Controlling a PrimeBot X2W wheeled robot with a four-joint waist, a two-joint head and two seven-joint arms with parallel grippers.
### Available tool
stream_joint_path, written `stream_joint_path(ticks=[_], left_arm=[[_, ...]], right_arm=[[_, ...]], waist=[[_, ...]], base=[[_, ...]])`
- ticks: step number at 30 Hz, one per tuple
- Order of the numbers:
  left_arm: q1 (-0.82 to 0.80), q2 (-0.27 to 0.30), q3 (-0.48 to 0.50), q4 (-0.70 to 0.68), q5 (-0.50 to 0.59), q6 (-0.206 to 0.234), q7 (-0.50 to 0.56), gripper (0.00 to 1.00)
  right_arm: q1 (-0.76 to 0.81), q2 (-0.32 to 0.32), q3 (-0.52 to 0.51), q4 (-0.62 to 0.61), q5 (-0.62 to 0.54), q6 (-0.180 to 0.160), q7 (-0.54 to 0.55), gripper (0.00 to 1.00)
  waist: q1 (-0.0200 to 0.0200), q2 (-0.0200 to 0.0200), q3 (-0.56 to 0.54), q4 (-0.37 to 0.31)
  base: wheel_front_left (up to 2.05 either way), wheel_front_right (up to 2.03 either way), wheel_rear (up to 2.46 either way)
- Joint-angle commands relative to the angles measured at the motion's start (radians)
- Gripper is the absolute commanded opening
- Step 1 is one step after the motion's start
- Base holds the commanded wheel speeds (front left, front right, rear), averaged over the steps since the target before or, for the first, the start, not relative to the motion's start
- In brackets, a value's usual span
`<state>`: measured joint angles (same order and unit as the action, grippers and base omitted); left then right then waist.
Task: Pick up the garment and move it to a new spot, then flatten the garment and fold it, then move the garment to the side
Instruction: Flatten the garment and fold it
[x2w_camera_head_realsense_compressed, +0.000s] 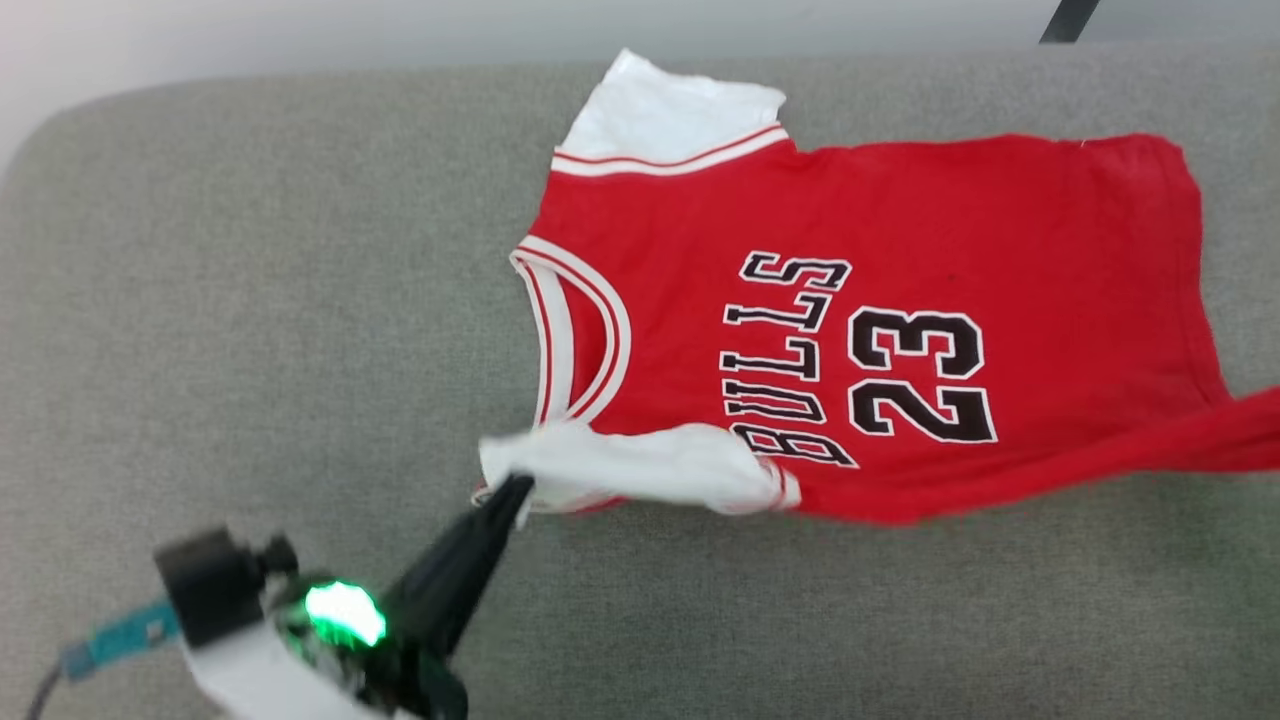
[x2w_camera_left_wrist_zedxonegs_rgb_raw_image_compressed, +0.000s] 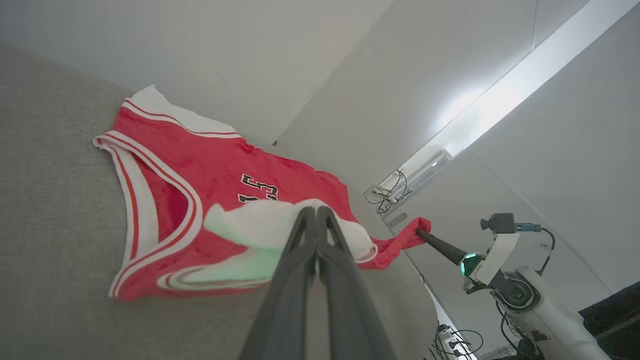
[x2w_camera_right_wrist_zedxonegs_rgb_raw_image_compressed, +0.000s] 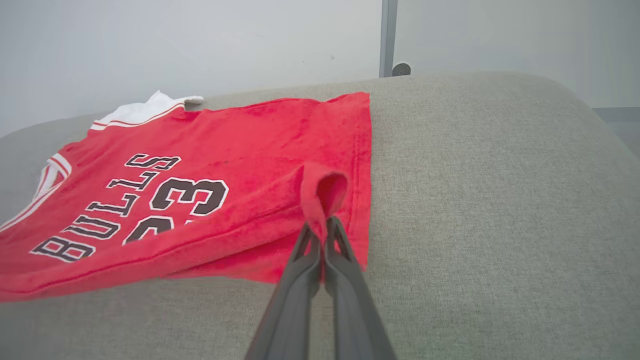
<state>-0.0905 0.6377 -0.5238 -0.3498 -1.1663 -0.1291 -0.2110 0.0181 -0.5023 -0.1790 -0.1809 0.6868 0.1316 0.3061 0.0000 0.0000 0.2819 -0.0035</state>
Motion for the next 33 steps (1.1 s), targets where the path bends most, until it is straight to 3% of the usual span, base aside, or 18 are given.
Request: stream_joint_path(ticks=[1,14,22,33], left_arm=[[-0.06,-0.004,-0.006,0.021,-0.015,-0.003,0.007,0.0],[-0.499,-0.058,-0.101,0.378,-0.157,-0.003,0.098,0.0],[-0.584,-0.093,-0.152,0.587,-0.191,-0.003,0.119,0.0],[-0.622,-0.086,-0.265,0.751,-0.166,0.0,0.135,0.0]], right_arm=[[-0.041,0.007,0.009,0.013,0.001,-0.002,0.008,0.0],[-0.298,0.039,0.053,0.239,-0.021,-0.002,0.021,0.0],[-0.328,0.057,0.084,0.295,-0.021,-0.002,0.001,0.0],[-0.348,0.06,0.143,0.369,-0.012,-0.002,-0.028,0.0]], waist=[[0.0,0.0,0.043,-0.006],[0.0,0.0,0.191,-0.023],[0.0,0.0,0.218,-0.041],[0.0,0.0,0.21,-0.051]], base=[[0.0,0.0,0.0],[0.0,0.0,0.0],[0.0,0.0,0.0],[0.0,0.0,0.0]])
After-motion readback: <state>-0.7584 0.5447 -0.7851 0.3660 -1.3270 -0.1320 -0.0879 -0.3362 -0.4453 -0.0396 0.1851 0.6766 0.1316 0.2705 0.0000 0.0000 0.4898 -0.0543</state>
